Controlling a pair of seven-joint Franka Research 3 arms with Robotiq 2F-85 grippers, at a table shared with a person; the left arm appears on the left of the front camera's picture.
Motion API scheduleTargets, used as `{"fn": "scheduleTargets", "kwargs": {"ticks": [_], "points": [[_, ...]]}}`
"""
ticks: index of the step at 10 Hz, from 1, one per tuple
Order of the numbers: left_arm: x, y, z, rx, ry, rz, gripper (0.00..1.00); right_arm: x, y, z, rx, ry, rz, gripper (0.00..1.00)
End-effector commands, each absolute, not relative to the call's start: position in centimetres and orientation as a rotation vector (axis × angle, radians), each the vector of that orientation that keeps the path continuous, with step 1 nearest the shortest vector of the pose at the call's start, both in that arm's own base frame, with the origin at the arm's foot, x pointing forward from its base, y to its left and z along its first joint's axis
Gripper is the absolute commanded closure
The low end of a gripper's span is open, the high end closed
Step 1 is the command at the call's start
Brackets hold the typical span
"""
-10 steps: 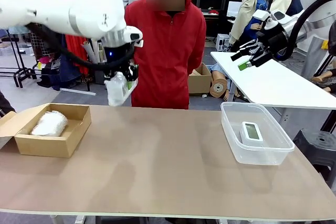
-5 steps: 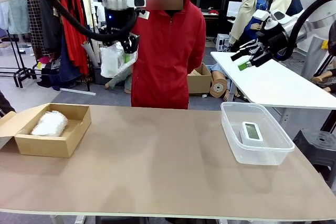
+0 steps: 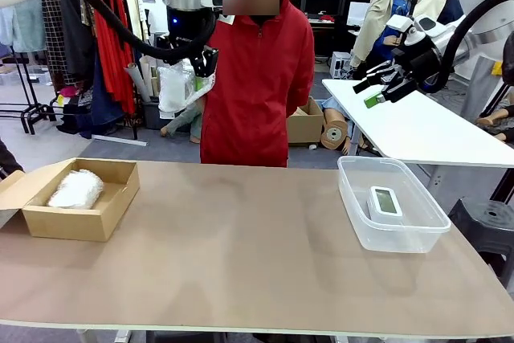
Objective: Separate and place wrapped and unwrapped clocks.
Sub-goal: Pick up the Digital clock indicated by the person.
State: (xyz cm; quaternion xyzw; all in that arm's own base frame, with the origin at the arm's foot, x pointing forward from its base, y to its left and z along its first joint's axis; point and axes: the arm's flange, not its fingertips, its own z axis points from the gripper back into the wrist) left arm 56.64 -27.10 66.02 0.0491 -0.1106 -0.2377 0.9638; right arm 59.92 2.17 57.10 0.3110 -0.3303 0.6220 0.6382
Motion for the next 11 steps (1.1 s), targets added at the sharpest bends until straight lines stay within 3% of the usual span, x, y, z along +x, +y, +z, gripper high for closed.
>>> {"fn": "scheduleTargets", "kwargs": {"ticks": [1, 11], "points": [[56.46, -26.84, 66.35, 0.098, -0.226, -0.478, 1.0, 59.87, 2.24, 57.2, 0.712, -0.755, 1.421, 0.0], [56.46, -26.84, 66.35, 0.098, -0.226, -0.478, 1.0, 59.87, 2.24, 57.2, 0.712, -0.755, 1.421, 0.0]]}}
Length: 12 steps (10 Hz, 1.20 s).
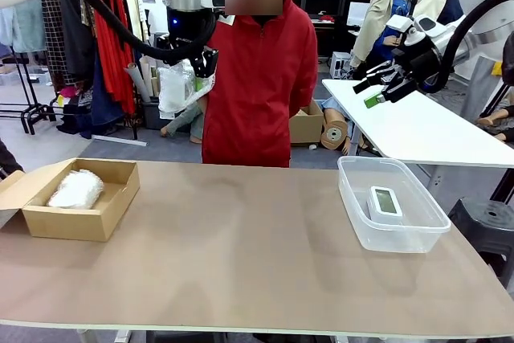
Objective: Separate and place wrapped and unwrapped clocks.
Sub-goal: If the picked Digital clock is wrapped, place it in the Package Box ; if not, place it in the Organizing box.
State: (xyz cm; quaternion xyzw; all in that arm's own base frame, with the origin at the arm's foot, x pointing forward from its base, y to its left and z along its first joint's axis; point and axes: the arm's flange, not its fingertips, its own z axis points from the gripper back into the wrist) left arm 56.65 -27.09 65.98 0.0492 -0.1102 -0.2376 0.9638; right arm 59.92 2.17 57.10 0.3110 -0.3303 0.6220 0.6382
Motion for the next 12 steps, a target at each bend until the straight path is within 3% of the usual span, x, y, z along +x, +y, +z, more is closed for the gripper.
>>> {"fn": "scheduleTargets", "kwargs": {"ticks": [1, 12], "points": [[56.46, -26.84, 66.35, 0.098, -0.226, -0.478, 1.0, 59.87, 2.24, 57.2, 0.712, -0.755, 1.421, 0.0], [56.46, -26.84, 66.35, 0.098, -0.226, -0.478, 1.0, 59.87, 2.24, 57.2, 0.712, -0.755, 1.421, 0.0]]}}
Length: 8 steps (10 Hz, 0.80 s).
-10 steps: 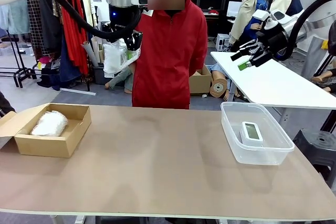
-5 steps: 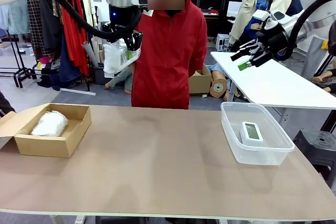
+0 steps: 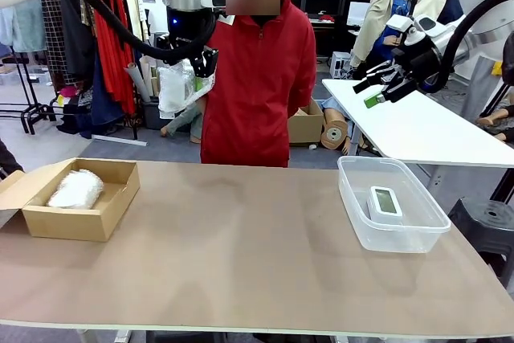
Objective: Separate and place wrapped and unwrapped clocks.
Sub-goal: If the picked Digital clock is wrapped, place it in the Package Box ; if not, place it in the Organizing box.
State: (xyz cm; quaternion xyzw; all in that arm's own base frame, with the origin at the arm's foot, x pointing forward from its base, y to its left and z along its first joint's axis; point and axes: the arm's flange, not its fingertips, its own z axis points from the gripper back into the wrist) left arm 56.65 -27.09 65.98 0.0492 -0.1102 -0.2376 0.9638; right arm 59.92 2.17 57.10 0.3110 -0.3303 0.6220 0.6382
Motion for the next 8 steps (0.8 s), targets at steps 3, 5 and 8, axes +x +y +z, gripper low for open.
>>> {"fn": "scheduleTargets", "kwargs": {"ticks": [3, 5, 8], "points": [[56.5, -26.8, 66.4, 0.098, -0.226, -0.478, 1.0, 59.9, 2.2, 57.2, 0.712, -0.755, 1.421, 0.0], [56.5, -26.8, 66.4, 0.098, -0.226, -0.478, 1.0, 59.9, 2.2, 57.2, 0.712, -0.755, 1.421, 0.0], [55.5, -26.4, 65.8, 0.118, -0.214, -0.447, 1.0, 59.9, 2.2, 57.2, 0.712, -0.755, 1.421, 0.0]]}}
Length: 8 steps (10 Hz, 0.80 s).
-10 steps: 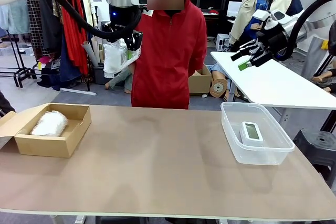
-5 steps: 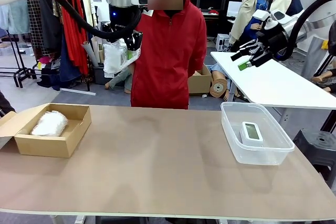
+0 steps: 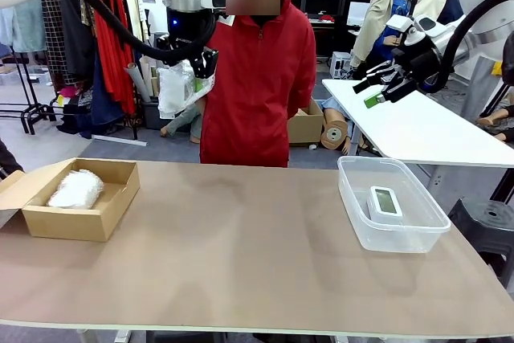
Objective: Separate and place wrapped and unwrapped clocks.
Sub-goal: If the picked Digital clock is wrapped, place it in the Package Box ; if not, place it in the Organizing box.
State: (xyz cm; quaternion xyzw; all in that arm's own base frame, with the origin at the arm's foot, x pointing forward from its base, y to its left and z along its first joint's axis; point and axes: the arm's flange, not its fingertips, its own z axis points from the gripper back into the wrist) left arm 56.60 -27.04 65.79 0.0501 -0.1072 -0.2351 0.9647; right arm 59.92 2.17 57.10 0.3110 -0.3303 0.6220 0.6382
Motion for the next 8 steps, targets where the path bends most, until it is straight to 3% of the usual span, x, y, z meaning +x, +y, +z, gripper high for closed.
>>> {"fn": "scheduleTargets", "kwargs": {"ticks": [1, 8], "points": [[54.3, -25.3, 65.7, 0.147, -0.198, -0.453, 1.0, 59.9, 2.2, 57.2, 0.712, -0.755, 1.421, 0.0], [48.8, -19.2, 62.1, 0.231, -0.169, -0.404, 1.0, 59.9, 2.2, 57.2, 0.712, -0.755, 1.421, 0.0]]}}
